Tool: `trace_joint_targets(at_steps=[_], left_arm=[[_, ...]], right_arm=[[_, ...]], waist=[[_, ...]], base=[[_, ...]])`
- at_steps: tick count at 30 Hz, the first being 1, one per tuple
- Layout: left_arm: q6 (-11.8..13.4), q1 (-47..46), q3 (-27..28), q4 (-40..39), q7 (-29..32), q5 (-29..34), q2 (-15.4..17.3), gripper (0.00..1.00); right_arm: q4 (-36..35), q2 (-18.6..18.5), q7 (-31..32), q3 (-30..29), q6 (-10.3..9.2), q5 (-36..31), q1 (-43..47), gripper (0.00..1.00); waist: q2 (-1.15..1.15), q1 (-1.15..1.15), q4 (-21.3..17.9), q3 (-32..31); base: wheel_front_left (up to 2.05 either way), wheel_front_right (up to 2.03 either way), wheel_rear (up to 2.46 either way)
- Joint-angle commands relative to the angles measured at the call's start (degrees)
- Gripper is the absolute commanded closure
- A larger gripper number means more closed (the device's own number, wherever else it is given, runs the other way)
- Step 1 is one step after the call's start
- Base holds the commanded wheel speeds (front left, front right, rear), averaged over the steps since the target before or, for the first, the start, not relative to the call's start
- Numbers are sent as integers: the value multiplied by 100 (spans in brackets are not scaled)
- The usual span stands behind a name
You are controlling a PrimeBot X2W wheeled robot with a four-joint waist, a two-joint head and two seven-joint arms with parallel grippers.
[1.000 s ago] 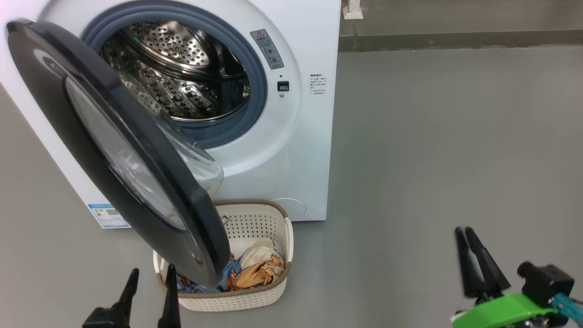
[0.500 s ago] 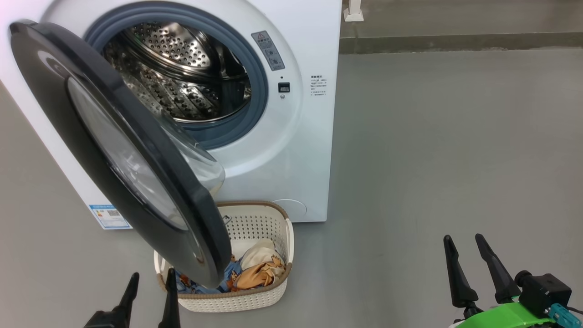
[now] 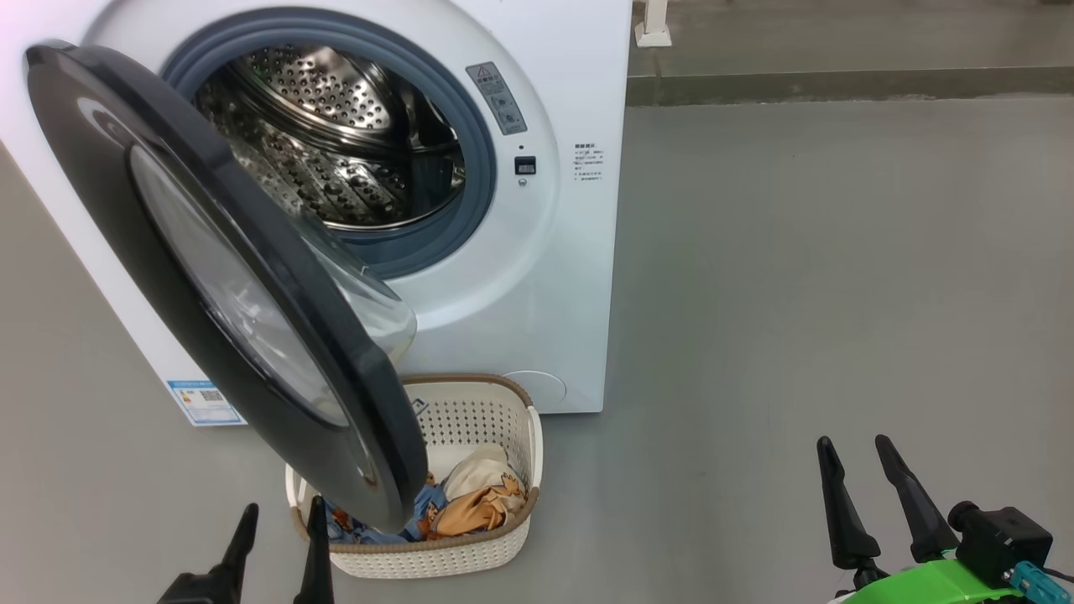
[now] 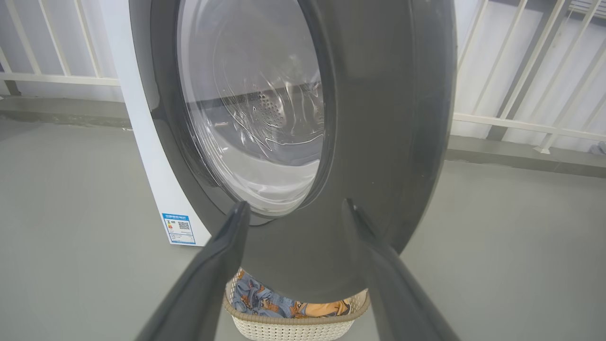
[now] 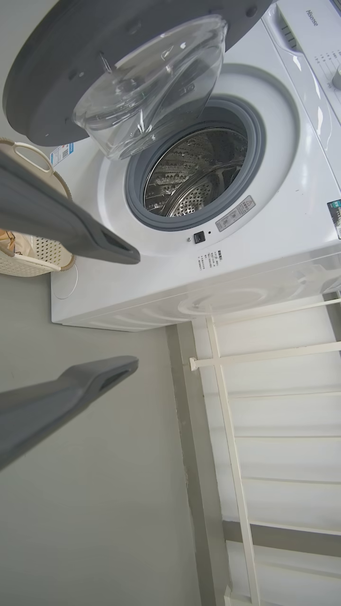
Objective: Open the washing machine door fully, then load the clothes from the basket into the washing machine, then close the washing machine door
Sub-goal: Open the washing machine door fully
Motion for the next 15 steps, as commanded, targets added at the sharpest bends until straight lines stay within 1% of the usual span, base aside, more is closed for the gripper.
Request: trace_joint_targets(at_steps=[1, 15], left_arm=[[6, -84, 163, -118, -53, 107, 64, 0], [-14, -79, 160, -106, -53, 142, 64, 0]], right_arm=[[-121, -13, -68, 150, 17, 13, -76, 0], [-99, -8, -68, 138, 17, 52, -71, 0]], waist=[[0, 0, -3, -1], [0, 0, -7, 4]], base=[[0, 0, 0], [0, 0, 0]])
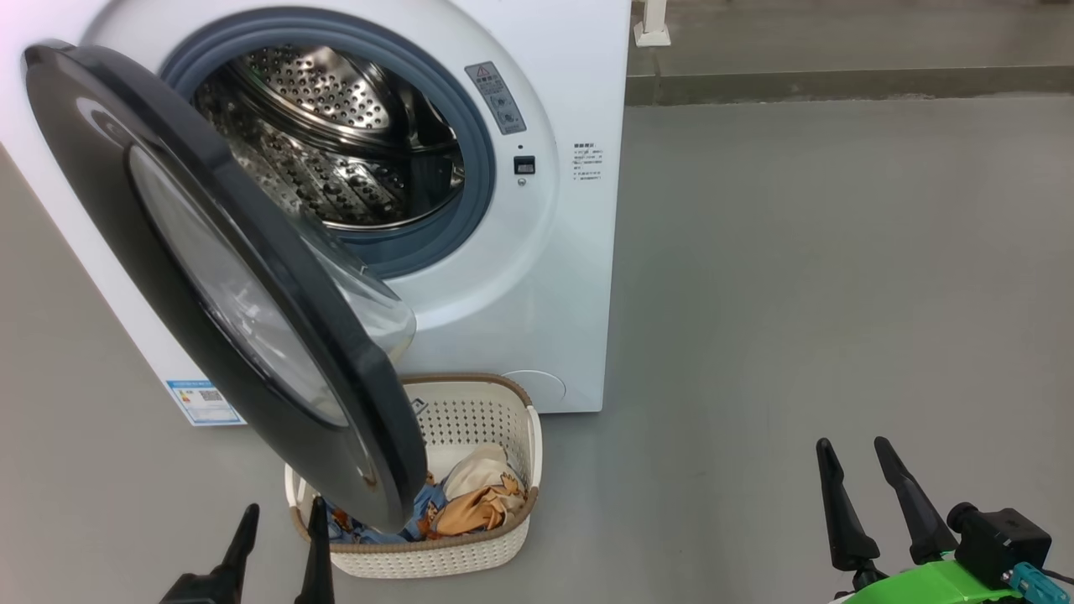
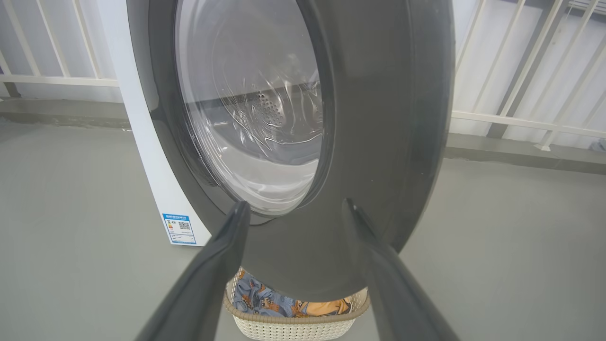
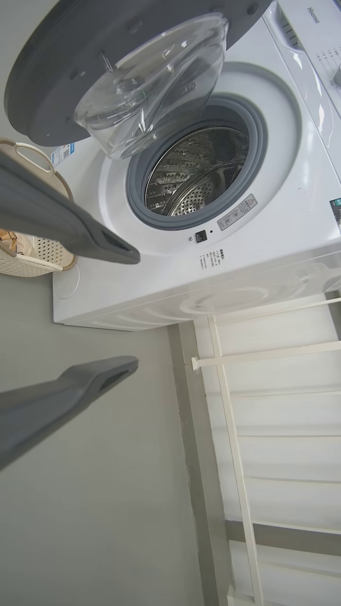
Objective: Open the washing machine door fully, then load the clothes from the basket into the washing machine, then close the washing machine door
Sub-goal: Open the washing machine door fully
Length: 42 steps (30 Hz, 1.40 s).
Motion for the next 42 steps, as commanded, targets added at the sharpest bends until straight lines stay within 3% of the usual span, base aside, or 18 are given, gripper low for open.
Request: trace_joint_targets(at_steps=[1, 22, 23, 24, 32, 42], left_arm=[[-11, -88, 164, -105, -53, 91, 64, 0], [-17, -116, 171, -88, -53, 78, 64, 0], [-23, -115, 173, -86, -53, 78, 64, 9], [-29, -113, 175, -84, -53, 82, 64, 100], [-59, -114, 200, -75, -53, 92, 64, 100], [-75, -451, 588, -940, -53, -76, 64, 100]], right_arm=[[-119, -16, -68, 141, 17, 43, -78, 0], [-62, -14, -68, 154, 17, -17, -123, 0], [-59, -14, -68, 154, 17, -17, -127, 0], [-56, -14, -68, 152, 17, -20, -131, 0], [-7, -13, -68, 125, 17, -57, -149, 0], [17, -13, -68, 134, 17, -29, -206, 0]], waist=[[0, 0, 1, 5], [0, 0, 8, 24], [0, 0, 9, 26], [0, 0, 11, 30], [0, 0, 28, 43], [0, 0, 55, 37]], base=[[0, 0, 0], [0, 0, 0], [0, 0, 0], [0, 0, 0], [0, 0, 0], [0, 0, 0]])
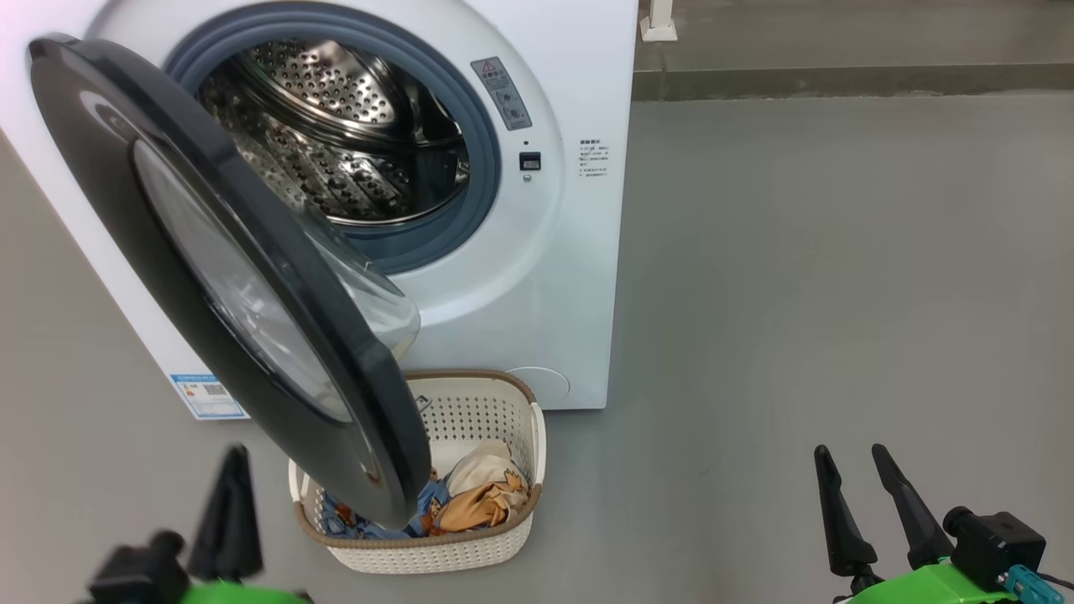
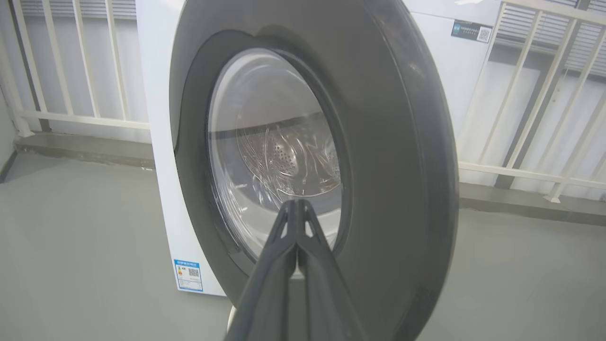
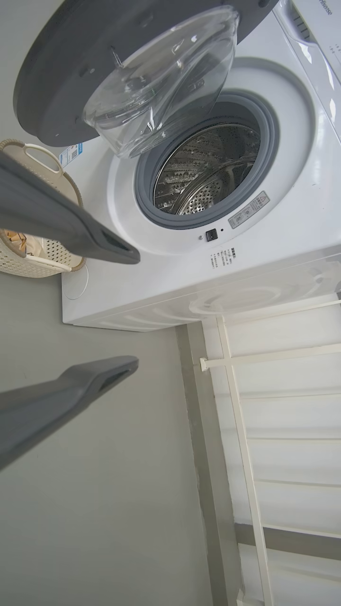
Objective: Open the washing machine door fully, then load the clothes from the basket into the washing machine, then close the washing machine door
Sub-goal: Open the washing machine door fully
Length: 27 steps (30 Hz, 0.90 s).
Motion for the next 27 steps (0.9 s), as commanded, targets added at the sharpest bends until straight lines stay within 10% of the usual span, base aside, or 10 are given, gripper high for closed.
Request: trace_joint_targets(at_steps=[1, 27], left_arm=[[-39, -393, 258, -279, -53, 60, 65, 100], [-402, -2246, -982, -473, 447, 526, 92, 100]], right_arm=[[-127, -20, -68, 135, 17, -15, -206, 0], [-115, -19, -68, 200, 17, 88, -328, 0]], waist=[[0, 0, 3, -7], [0, 0, -295, -1]], base=[[0, 0, 0], [0, 0, 0]])
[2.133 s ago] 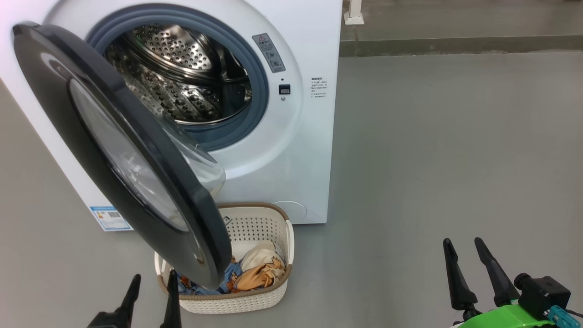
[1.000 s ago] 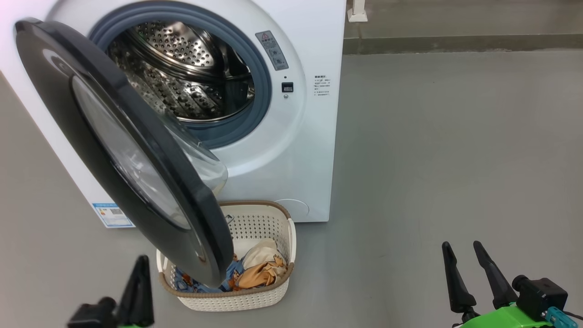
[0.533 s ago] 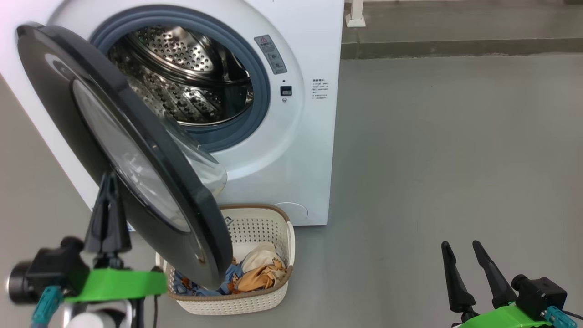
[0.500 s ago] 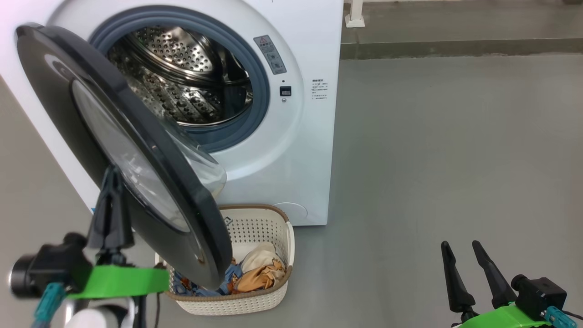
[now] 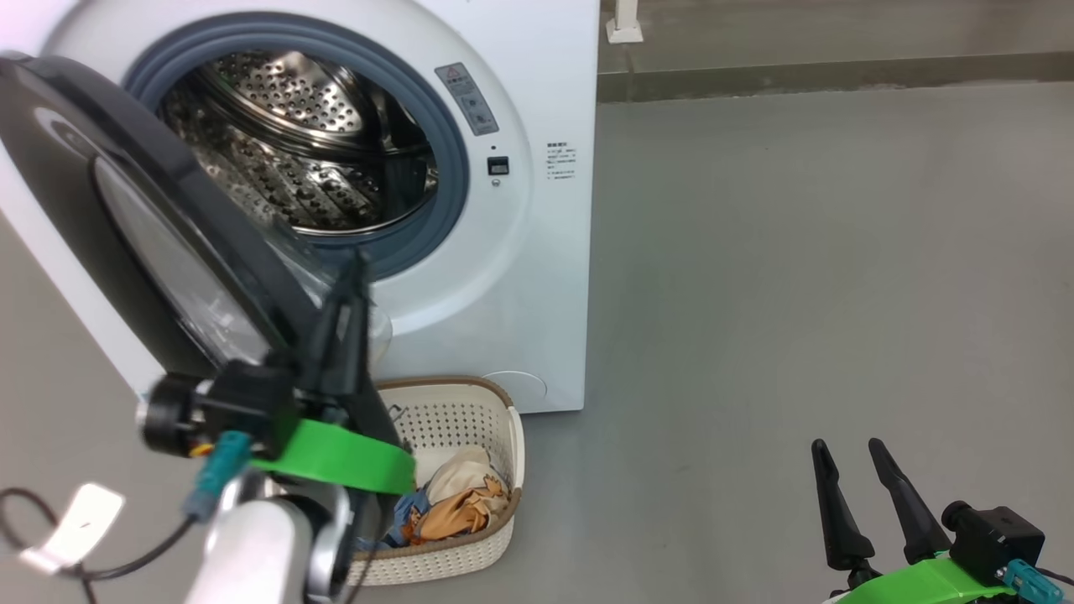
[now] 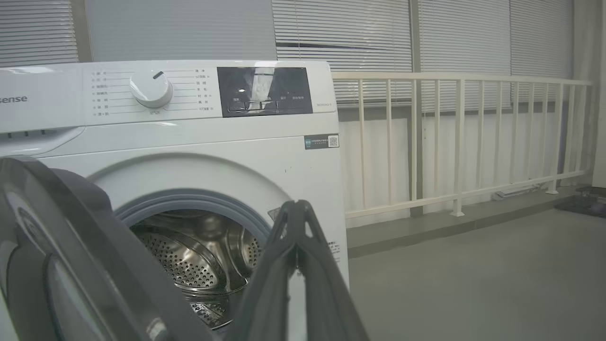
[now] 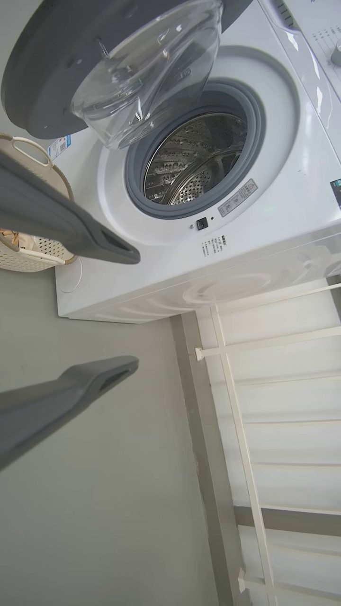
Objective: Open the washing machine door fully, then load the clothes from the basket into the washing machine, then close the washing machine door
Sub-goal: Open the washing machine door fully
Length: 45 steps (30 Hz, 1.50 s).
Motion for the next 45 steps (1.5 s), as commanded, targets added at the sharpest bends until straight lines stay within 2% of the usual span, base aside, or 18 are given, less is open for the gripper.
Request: trace_joint_targets(at_steps=[1, 9, 20, 29, 45], left_arm=[[-12, -302, 59, -13, 67, -72, 62, 100], [69, -334, -449, 735, 294, -353, 44, 100], [231, -223, -673, 1837, 455, -1383, 40, 100], [320, -349, -674, 2509, 245, -1474, 40, 100], [348, -495, -713, 2906, -60, -1469, 78, 100]], right_arm=[[-124, -24, -68, 174, 17, 18, -264, 0], [-97, -24, -68, 209, 17, 42, -298, 0], [-56, -24, -68, 195, 17, 71, -292, 0], [4, -24, -68, 210, 17, 75, -306, 0], [100, -24, -68, 219, 17, 106, -309, 0]], waist=[[0, 0, -50, 15], [0, 0, -186, 47], [0, 0, -244, 71], [0, 0, -211, 111], [0, 0, -127, 94]], base=[[0, 0, 0], [0, 0, 0], [0, 0, 0], [0, 0, 0], [0, 0, 0]])
